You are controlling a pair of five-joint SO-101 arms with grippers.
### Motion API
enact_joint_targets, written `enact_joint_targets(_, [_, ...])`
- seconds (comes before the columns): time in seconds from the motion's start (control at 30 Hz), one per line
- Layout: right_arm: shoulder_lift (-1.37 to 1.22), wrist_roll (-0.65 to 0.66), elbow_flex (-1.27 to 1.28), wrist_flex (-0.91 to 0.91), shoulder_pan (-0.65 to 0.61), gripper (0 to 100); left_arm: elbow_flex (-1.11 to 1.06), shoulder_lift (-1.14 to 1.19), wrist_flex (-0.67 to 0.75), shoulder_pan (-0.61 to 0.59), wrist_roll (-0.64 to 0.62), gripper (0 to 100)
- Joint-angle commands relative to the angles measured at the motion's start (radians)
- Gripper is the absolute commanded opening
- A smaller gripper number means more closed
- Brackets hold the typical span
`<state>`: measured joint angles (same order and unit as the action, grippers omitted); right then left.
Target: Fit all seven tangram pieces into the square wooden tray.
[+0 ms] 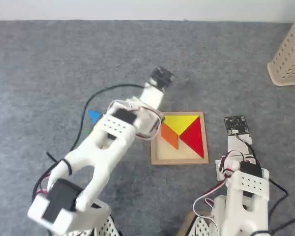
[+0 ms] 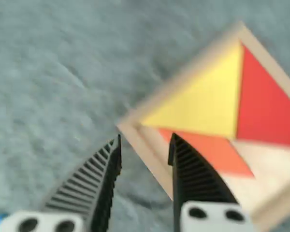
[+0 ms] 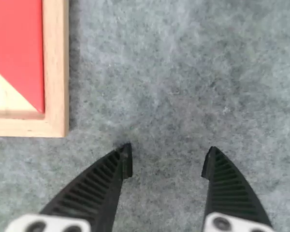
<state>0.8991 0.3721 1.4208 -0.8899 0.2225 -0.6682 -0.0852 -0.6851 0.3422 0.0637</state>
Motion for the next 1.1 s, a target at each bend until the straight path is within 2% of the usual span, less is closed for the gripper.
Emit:
enact_joint_targets(0.0, [-0.007, -0.003, -0.005, 0.015, -0.007, 24.2, 0.084, 0.098, 0.048, -0.021, -0.028, 15])
enact_joint_targets(0.13, [-0.007, -0.003, -0.005, 0.015, -0.007, 24.2, 0.163, 0.238, 0.020, -0.018, -0.031, 15])
enact_joint_targets(0.27, [-0.007, -0.003, -0.005, 0.015, -0.007, 24.2, 0.191, 0.264, -0.031, -0.015, -0.026, 15])
enact_joint_targets(0.7, [-0.007, -0.003, -0.005, 0.015, -0.007, 24.2, -0.012, 0.057, -0.054, 0.087, -0.025, 15])
enact_joint_targets(1.0, [-0.007, -0.003, -0.005, 0.015, -0.007, 24.2, -0.074, -0.123, -0.054, 0.060, 0.002, 16])
enact_joint_targets(1.07, [-0.007, -0.003, -0.005, 0.015, -0.007, 24.2, -0.073, -0.137, -0.009, 0.051, -0.011, 17])
